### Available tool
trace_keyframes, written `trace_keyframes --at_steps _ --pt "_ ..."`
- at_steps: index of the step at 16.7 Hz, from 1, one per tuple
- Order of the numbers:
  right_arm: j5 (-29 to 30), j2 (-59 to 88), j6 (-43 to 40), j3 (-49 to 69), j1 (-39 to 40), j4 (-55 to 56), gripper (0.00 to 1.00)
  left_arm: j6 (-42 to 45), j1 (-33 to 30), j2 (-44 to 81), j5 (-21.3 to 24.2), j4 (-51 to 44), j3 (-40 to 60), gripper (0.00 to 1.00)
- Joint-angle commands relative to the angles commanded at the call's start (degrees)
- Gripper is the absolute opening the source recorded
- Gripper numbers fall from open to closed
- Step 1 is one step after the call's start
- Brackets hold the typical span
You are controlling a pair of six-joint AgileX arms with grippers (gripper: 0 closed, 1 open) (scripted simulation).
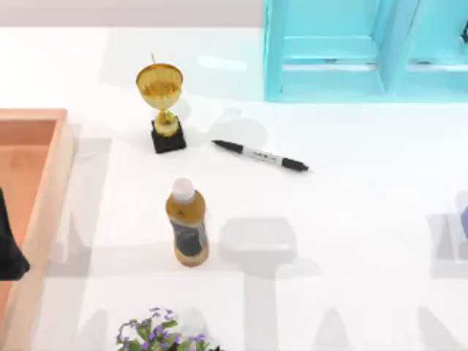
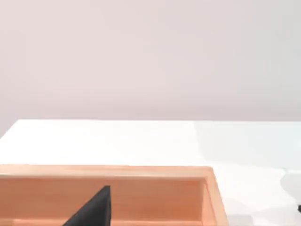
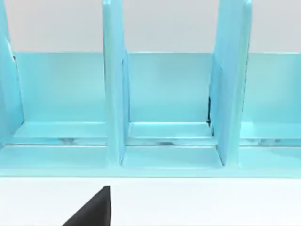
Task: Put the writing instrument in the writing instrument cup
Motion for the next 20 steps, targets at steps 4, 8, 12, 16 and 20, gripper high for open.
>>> trace_keyframes --at_steps 4,8,12,16,20 --pt "-0.23 1.5 -0.63 1.48 0.75 -1.01 1.0 0.0 0.0 0.0 0.0 0.0 0.0 1.0" --pt "-1.29 11.81 -4.63 11.65 5.09 -7.51 1.0 0.0 0.0 0.0 0.0 0.0 0.0 1.0" --pt "-2.22 31.86 -10.93 30.07 11.43 -18.47 1.0 0.0 0.0 0.0 0.0 0.0 0.0 1.0" --pt "-2.5 59.51 -17.94 53.62 18.36 -32.4 1.0 0.0 0.0 0.0 0.0 0.0 0.0 1.0" --pt "-1.96 87.91 -24.34 78.56 24.83 -47.56 1.0 0.0 0.0 0.0 0.0 0.0 0.0 1.0"
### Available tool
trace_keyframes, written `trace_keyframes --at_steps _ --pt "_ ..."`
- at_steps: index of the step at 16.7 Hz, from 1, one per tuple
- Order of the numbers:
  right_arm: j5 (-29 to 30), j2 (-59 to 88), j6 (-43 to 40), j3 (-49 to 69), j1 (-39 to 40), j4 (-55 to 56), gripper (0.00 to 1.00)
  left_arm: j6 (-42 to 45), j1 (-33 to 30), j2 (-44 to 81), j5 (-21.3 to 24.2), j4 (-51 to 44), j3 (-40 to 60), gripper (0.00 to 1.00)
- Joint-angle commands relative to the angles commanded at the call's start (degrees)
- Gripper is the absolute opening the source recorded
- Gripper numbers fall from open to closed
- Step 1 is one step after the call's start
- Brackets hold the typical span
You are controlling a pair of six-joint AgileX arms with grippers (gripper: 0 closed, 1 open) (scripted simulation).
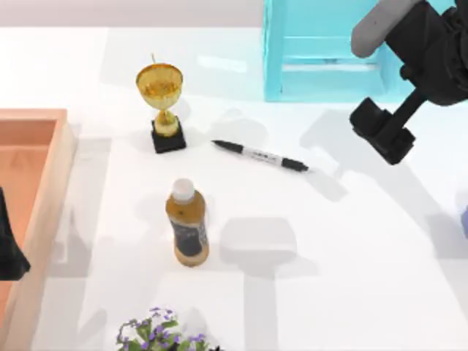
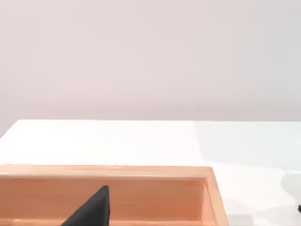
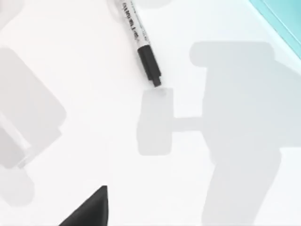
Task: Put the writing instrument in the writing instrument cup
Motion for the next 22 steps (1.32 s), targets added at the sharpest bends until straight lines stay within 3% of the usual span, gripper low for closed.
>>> trace_keyframes --at_steps 7,13,18,22 --pt "3.03 39.14 -7.19 41.28 7.73 -23.88 1.0 0.0 0.0 0.0 0.0 0.0 0.0 1.0" --pt "7.16 61.21 -8.97 70.12 10.04 -37.45 1.0 0.0 0.0 0.0 0.0 0.0 0.0 1.0" --pt "10.13 70.17 -8.7 84.87 10.13 -43.26 1.0 0.0 0.0 0.0 0.0 0.0 0.0 1.0" --pt "10.81 71.63 -8.51 87.7 10.02 -44.27 1.0 0.0 0.0 0.0 0.0 0.0 0.0 1.0"
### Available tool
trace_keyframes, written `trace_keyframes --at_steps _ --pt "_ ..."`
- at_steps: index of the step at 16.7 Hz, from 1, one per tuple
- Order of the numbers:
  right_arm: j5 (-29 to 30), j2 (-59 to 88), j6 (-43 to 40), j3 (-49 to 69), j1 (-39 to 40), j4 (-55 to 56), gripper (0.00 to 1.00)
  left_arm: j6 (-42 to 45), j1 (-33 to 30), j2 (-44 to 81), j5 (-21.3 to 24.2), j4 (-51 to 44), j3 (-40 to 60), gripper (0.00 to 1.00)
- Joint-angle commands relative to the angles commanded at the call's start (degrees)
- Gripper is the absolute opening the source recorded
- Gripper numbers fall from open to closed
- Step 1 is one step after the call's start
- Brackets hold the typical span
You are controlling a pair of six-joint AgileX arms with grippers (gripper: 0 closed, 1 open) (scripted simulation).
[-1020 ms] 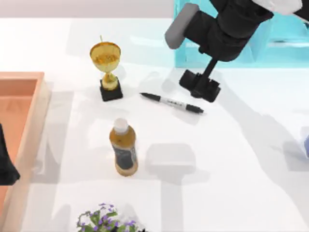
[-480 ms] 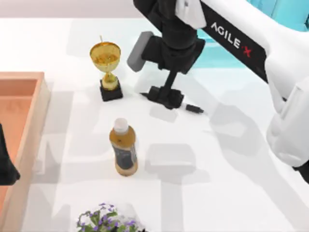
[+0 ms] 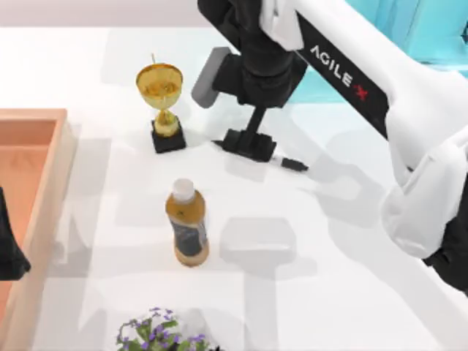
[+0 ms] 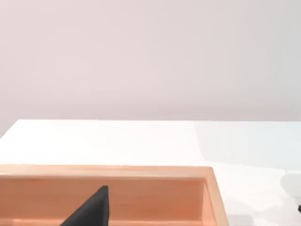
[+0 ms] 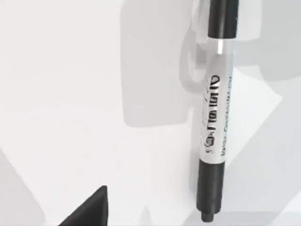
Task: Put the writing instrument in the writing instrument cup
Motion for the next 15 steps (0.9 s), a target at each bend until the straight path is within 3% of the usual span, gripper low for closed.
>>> trace_keyframes --at_steps 7,15 --pt "-0.05 -0.35 -0.19 -2.37 -0.23 2.3 1.0 0.0 0.0 0.0 0.0 0.0 0.0 1.0" --pt "-0.15 -2.69 -1.28 -25.1 -1.28 22.3 1.0 0.0 0.0 0.0 0.0 0.0 0.0 1.0"
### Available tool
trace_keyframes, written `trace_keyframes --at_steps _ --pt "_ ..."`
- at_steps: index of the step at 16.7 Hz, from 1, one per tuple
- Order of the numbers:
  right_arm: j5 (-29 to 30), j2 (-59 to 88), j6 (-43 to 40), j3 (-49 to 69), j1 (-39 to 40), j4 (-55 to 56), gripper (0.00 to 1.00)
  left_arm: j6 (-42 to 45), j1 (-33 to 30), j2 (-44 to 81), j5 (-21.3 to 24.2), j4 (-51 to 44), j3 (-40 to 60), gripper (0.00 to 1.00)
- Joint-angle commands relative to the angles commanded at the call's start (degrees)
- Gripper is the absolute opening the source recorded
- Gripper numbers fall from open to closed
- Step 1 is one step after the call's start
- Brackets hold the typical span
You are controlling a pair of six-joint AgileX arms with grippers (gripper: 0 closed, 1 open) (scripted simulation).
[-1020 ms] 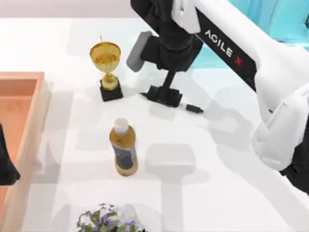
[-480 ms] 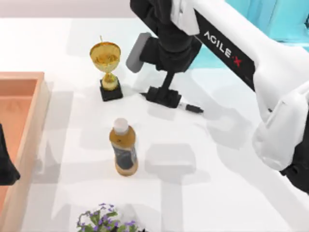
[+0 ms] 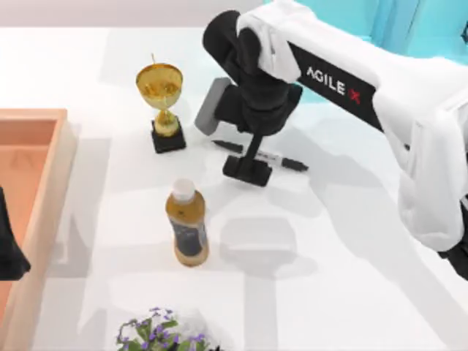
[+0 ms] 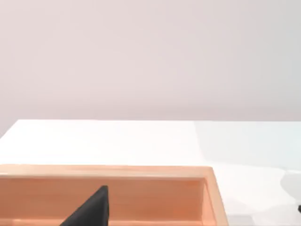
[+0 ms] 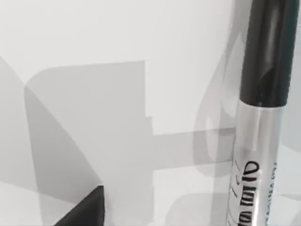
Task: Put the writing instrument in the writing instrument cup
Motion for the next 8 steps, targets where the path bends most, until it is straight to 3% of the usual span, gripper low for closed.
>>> trace_keyframes --at_steps 7,8 --pt "-0.02 -0.27 -0.22 -3.36 -0.2 3.33 1.0 0.0 0.0 0.0 0.0 0.0 0.0 1.0" --pt "-0.02 -0.27 -0.22 -3.36 -0.2 3.33 0.92 0.0 0.0 0.0 0.0 0.0 0.0 1.0"
